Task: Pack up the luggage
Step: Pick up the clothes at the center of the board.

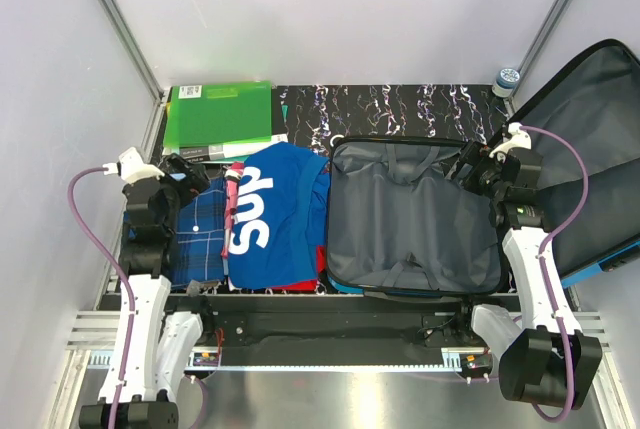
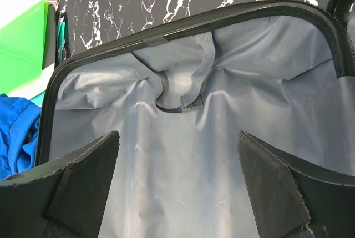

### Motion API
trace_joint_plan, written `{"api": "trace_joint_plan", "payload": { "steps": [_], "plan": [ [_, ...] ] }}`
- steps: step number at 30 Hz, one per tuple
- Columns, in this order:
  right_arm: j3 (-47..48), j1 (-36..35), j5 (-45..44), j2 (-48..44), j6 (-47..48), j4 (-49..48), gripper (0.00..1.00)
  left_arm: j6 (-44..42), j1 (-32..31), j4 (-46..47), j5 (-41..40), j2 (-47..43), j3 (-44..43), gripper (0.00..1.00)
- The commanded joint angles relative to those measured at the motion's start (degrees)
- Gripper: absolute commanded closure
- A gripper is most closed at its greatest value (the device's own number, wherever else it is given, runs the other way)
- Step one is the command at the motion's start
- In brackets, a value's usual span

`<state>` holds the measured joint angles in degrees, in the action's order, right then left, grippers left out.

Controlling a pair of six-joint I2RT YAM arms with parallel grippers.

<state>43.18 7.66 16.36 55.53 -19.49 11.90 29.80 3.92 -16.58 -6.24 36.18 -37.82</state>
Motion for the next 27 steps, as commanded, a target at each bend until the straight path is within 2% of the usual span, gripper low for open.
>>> {"api": "trace_joint_plan", "payload": {
  "steps": [1, 5, 6, 8, 11, 12, 16, 21, 27],
  "plan": [
    [2.3, 0.2, -0.9, -1.1, 1.5, -0.8, 0.06, -1.2, 0.1, 3.0, 1.0, 0.5, -0.1, 0.01],
    [2.2, 0.1, -1.3, -1.0, 1.8, -0.8, 0.06, -3.0, -0.1, 3.5, 3.9, -0.1, -0.1, 0.01],
    [2.3, 0.1, -1.0, -0.8, 1.6, -0.8, 0.05, -3.6, -0.8, 3.8, 7.3, 0.3, -0.2, 0.02],
    [2.3, 0.2, -0.6, -0.4, 1.6, -0.7, 0.05, -5.4, -2.2, 4.1, 8.8, 1.2, -0.5, 0.06],
    [2.4, 0.1, 0.7, -0.3, 1.6, -0.6, 0.05, -6.7, -8.2, 3.8, 7.0, 3.5, -0.6, 0.11],
    [2.6, 0.1, 1.7, -0.4, 1.6, -0.6, 0.05, -6.9, -12.1, 3.8, 6.4, 4.0, -0.5, 0.11],
    [2.7, 0.1, 3.3, -0.6, 2.0, -0.4, 0.05, -7.4, -19.0, 3.8, 3.4, 6.1, 0.6, 0.11],
    [3.2, 0.1, 4.6, -0.2, 2.1, 0.2, 0.05, -5.5, -20.0, 4.9, 5.4, 7.8, 4.2, 0.12],
    [3.9, 0.1, 11.6, 1.3, 1.9, -0.4, 0.09, -3.7, -19.9, 6.3, -1.6, 8.0, 7.8, 0.17]
  ]
}}
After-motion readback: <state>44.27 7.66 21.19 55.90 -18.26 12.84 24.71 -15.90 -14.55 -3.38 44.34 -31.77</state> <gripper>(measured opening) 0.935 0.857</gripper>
